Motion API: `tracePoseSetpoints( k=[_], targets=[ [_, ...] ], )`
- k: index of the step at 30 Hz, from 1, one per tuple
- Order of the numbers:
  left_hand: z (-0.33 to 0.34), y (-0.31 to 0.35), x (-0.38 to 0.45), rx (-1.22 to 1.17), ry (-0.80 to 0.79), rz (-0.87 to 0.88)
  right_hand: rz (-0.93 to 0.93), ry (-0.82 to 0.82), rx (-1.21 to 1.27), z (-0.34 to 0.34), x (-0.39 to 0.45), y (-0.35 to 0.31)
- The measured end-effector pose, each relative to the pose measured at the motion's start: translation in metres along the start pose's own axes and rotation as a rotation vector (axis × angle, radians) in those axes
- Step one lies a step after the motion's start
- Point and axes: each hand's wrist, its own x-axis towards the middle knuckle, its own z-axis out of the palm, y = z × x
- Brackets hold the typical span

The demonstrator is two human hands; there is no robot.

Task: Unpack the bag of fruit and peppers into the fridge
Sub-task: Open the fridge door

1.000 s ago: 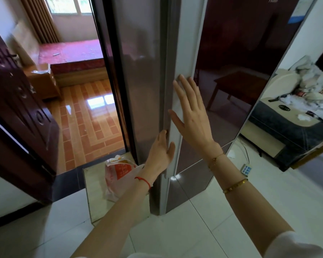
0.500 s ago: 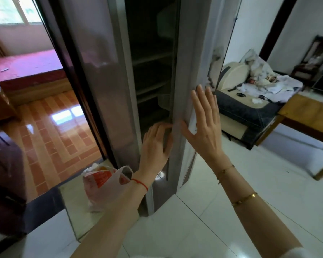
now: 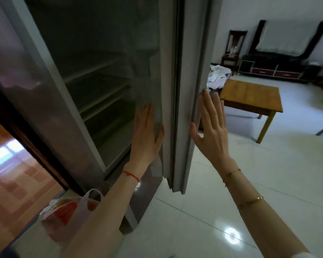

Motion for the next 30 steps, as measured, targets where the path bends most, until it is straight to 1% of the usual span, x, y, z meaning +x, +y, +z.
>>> tracePoseSetpoints(
  k=[7,11,14,19,22,26,30],
  targets=[
    [0.034,0.038,0.017,-0.029,-0.085,0.197,0.212,-0.023,-0.064,-0.024,-0.009,0.057],
    [0.061,0.059,0.037,-0.008,-0.130,0.276,0.281,-0.035,-0.127,-0.033,-0.009,0.099],
    [0.083,0.080,0.050,0.000,-0.144,0.315,0.312,-0.072,-0.142,-0.036,-0.008,0.135],
    [0.127,0.115,0.071,0.086,-0.107,0.339,0.337,-0.137,-0.096,-0.041,-0.004,0.197],
    [0.154,0.137,0.085,0.124,-0.085,0.324,0.355,-0.186,-0.058,-0.042,0.002,0.234],
    [0.188,0.166,0.105,0.130,-0.074,0.274,0.376,-0.261,-0.022,-0.039,0.011,0.285],
    [0.215,0.194,0.122,0.062,-0.081,0.185,0.368,-0.312,0.026,-0.032,0.024,0.330]
  ],
)
